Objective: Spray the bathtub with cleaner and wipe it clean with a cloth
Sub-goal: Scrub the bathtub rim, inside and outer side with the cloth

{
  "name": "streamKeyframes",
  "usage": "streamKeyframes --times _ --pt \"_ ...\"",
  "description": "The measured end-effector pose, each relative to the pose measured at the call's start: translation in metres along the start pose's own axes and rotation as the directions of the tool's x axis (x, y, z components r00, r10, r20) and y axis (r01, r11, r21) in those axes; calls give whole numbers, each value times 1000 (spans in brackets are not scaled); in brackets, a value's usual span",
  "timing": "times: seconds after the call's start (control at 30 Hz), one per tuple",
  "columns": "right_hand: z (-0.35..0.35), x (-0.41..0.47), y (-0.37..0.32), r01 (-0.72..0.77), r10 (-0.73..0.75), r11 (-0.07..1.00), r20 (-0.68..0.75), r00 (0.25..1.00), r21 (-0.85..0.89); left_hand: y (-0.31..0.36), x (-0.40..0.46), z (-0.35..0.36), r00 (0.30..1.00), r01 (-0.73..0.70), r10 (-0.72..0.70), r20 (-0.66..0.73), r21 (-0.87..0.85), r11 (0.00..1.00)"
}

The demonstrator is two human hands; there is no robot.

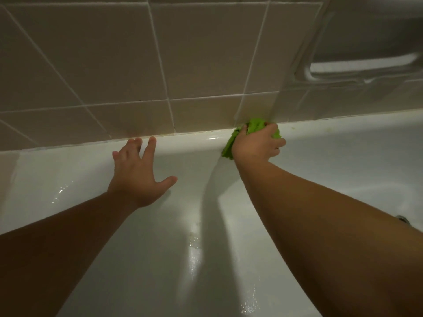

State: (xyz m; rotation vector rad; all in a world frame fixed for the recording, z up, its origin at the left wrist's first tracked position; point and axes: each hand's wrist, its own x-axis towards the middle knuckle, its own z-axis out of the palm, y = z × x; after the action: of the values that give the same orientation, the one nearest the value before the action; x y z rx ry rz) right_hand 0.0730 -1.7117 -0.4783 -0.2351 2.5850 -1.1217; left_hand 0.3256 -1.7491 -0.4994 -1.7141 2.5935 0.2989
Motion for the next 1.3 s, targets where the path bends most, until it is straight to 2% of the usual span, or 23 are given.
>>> streamKeyframes --times 0.17,0.23,0.37,0.47,0.57,0.73,0.9,0.93,1.07,1.13,1.23,1.3 --pt "18 -38 7 222 -212 973 137 968 -66 1 -1 4 999 -4 3 -39 -25 1000" --pt "11 -24 8 187 -183 982 103 978 -30 -2 0 5 999 -22 22 -32 -6 1000" --pt "1 -6 -2 15 -14 1000 41 999 -20 -9 1 3 998 -63 64 -25 30 998" --pt "7 -31 0 170 -151 981 177 973 -97 -4 1 3 998 -60 62 -28 43 997" --pt "-4 -27 15 297 -269 952 263 926 -73 -5 1 3 997 -64 66 -30 73 995" --pt "-19 5 14 79 -77 997 111 991 -14 -6 2 -1 998 -61 61 2 137 989" --pt "-12 -26 23 318 -319 947 257 912 46 20 -2 0 999 36 -36 -2 78 996" --pt "-15 -26 28 306 -319 948 232 919 90 25 -2 0 999 50 -50 6 72 996" --pt "-41 11 33 157 -160 957 -9 987 244 38 0 -4 995 93 -94 35 31 995" --pt "-50 37 34 146 -139 958 -46 989 245 45 -1 -6 993 108 -109 39 18 994" --pt "-48 49 35 158 -165 981 47 985 116 55 -1 -5 990 134 -135 40 30 991" --pt "-38 37 37 230 -231 973 144 962 24 62 0 -4 986 157 -159 49 41 987"
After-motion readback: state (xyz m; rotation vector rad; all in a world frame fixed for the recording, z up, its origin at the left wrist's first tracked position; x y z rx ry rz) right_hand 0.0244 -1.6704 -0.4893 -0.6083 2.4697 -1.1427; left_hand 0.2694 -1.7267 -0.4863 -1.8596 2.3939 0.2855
